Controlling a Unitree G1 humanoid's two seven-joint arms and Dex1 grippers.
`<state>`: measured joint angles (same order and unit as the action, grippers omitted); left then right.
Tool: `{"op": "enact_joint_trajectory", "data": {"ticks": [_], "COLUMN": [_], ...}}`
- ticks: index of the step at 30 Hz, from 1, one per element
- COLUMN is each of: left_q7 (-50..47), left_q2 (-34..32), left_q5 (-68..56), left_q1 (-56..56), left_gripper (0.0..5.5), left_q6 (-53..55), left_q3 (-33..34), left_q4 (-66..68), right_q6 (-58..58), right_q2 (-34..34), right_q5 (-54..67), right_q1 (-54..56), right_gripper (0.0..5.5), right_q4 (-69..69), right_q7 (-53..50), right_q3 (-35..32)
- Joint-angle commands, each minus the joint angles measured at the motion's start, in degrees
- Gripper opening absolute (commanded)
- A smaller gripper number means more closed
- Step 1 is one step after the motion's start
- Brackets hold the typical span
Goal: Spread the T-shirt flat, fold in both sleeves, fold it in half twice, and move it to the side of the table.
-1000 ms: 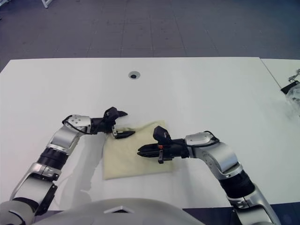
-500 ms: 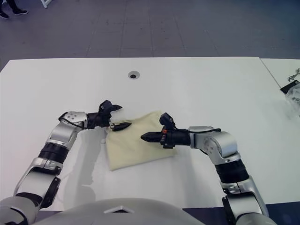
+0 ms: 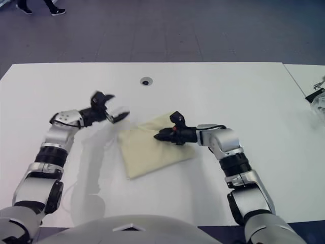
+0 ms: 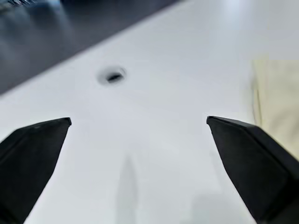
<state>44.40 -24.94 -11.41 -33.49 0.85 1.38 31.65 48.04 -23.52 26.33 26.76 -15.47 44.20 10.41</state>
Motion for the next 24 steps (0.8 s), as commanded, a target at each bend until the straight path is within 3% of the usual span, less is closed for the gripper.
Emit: {"op": "enact_joint_trajectory", "data": {"ticks": [1,3,7,10,13,20,24], "left_q7": [-5.2,-7.1,-9.6,-12.4,-14.9,-20.0,-22.9], "left_q2": [-0.9,-1.1,0.2,2.0,3.9,6.4,7.2], "left_q5": [-3.3,-3.3,-1.8,-0.8,-1.0,0.7,1.7], "left_q1": [-6.4,-7.0,-2.8,2.1,6.0,11.3,14.2], "left_gripper": [5.4,5.4,5.4,5.4,5.4,5.4,5.4], "left_q6": [3.0,3.8,5.6,7.8,10.4,14.6,16.5], "left_q3": [5.7,6.6,4.8,2.7,1.2,-1.1,-1.3], "left_q4": [-5.0,-6.5,-12.1,-18.7,-26.0,-35.9,-39.0], "right_q6": [0.3,-2.1,-11.6,-16.7,-17.2,-8.6,-7.7], "right_q2": [0.0,-0.5,-2.2,-1.8,1.7,8.7,5.6], "right_q5": [-3.5,-3.8,-1.2,3.2,6.7,6.3,-1.5], "right_q1": [-1.1,0.0,2.3,2.1,1.3,-3.7,-9.1], "right_gripper": [2.89,3.16,3.68,4.1,4.62,5.38,5.38], "right_q4": [-13.3,-19.1,-31.5,-32.6,-27.0,-1.9,18.5], "right_q7": [-12.3,-18.2,-40.6,-54.1,-62.5,-66.6,-65.7], "right_q3": [-8.6,-13.7,-30.4,-41.5,-48.5,-43.6,-34.0]}}
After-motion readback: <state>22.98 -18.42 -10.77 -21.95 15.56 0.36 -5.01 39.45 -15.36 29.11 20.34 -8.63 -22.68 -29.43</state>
